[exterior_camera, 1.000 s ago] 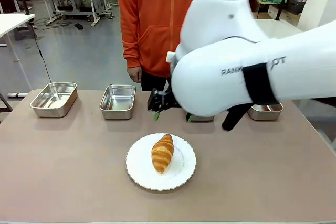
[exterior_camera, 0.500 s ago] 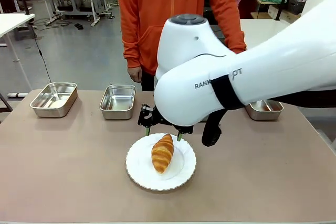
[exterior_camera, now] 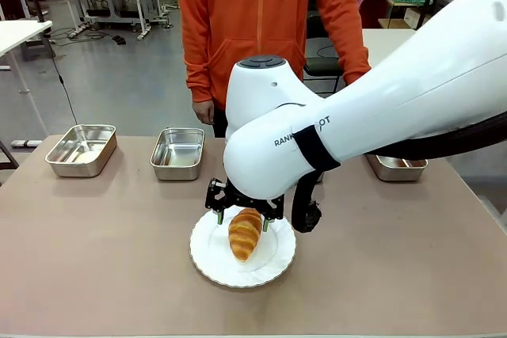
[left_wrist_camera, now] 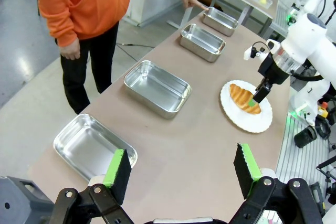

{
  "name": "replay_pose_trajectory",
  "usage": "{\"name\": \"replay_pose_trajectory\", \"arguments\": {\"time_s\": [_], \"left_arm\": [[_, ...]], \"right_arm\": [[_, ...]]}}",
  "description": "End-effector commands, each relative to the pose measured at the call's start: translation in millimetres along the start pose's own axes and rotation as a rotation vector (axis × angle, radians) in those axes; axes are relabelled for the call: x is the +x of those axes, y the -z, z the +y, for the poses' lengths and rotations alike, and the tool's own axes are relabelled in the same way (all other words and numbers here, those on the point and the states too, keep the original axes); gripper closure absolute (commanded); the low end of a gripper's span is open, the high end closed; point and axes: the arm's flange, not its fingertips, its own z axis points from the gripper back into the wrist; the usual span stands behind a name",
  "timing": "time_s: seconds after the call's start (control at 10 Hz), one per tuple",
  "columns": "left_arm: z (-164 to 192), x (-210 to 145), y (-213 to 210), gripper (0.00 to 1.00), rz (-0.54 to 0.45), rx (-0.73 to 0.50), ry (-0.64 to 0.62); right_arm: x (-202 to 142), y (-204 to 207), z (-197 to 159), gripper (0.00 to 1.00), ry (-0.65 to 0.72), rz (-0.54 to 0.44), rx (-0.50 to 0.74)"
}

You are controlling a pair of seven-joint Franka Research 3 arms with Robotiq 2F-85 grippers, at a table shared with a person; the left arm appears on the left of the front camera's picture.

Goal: Place the bread in the container.
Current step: Place the Butter Roll into the Airtight Container indicated by the human.

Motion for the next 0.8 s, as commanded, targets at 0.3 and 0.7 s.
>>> {"name": "replay_pose_trajectory", "arguments": {"time_s": [0.3, 0.7], "left_arm": [[-1.5, 0.2, -1.1, 0.0, -0.004, -0.007, 0.014], [-1.5, 0.2, -1.1, 0.0, -0.004, -0.007, 0.014]], "right_arm": [[10.3, 27.0, 15.0, 0.0, 0.025, -0.016, -0.008], [16.5, 40.1, 12.2, 0.0, 0.034, -0.016, -0.026]]}}
